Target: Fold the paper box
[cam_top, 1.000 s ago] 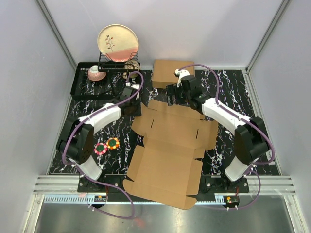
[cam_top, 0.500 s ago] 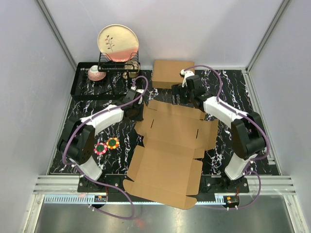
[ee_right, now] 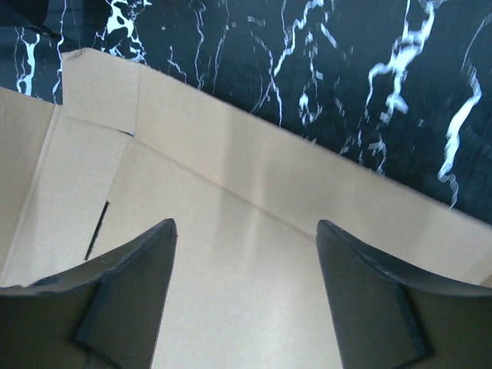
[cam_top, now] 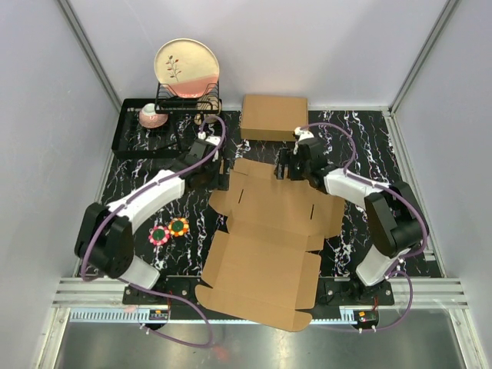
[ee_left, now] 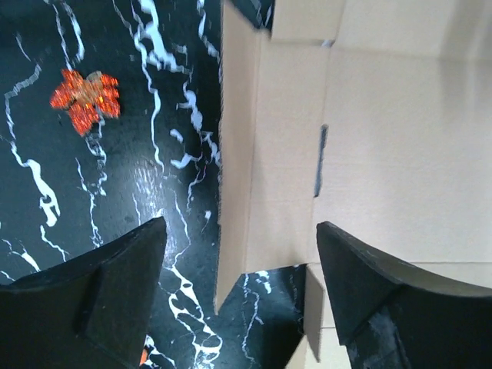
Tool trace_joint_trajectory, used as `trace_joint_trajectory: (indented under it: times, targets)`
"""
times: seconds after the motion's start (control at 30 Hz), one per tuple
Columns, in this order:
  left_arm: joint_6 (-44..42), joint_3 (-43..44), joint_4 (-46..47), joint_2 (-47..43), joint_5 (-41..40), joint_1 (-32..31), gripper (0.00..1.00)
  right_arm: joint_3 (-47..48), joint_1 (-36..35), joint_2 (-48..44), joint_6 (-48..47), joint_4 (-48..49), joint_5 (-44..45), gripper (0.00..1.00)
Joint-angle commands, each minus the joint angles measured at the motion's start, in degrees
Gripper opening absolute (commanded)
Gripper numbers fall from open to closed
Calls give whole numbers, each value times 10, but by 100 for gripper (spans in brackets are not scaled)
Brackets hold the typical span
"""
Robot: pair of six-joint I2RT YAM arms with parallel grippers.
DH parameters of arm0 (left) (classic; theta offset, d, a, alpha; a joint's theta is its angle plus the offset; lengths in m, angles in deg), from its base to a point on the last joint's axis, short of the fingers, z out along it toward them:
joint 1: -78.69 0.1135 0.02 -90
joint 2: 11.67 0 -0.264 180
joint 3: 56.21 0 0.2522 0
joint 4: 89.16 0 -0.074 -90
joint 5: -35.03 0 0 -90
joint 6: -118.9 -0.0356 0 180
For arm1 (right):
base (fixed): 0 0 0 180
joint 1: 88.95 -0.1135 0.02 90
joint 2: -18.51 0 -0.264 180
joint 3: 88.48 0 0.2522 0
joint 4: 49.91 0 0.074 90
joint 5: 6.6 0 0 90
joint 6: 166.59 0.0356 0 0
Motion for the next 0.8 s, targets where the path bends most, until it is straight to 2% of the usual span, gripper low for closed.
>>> trace_joint_trajectory:
  times: [0.0,0.07,0.1,0.13,0.17,0.23,0.27,0.37,0.43,0.63,0.7,0.77]
  targets:
    - [31,45,42,-59,-21,1,82,-50,-3,-25,76,64,-16,69]
    - [59,64,71,-45,18,1,78,-64,-3,-10,94,77,-30,54]
    - [67,73,79,-32,35,1,62,-73,-3,-6,100,84,-31,39]
    - [72,85,86,-1,71,1,52,-77,-3,4,105,88,-32,28]
    - [85,109,92,16,80,-1,43,-80,-3,8,108,91,-40,22]
    - [93,128,101,56,87,-4,24,-93,-3,8,113,101,-38,17]
    - [100,140,112,67,84,-6,22,-95,-3,7,118,104,-32,13]
    - [113,163,127,105,55,-7,21,-96,-2,16,124,98,-20,11]
    - [116,182,123,141,30,-7,21,-88,-3,35,130,84,-12,0]
    - [131,246,84,216,-62,-6,21,-101,-3,58,156,81,-2,0]
    - [131,262,73,234,-70,-3,31,-103,-4,58,156,82,-2,0]
    - [130,268,70,241,-60,1,50,-101,-3,59,152,77,-7,0]
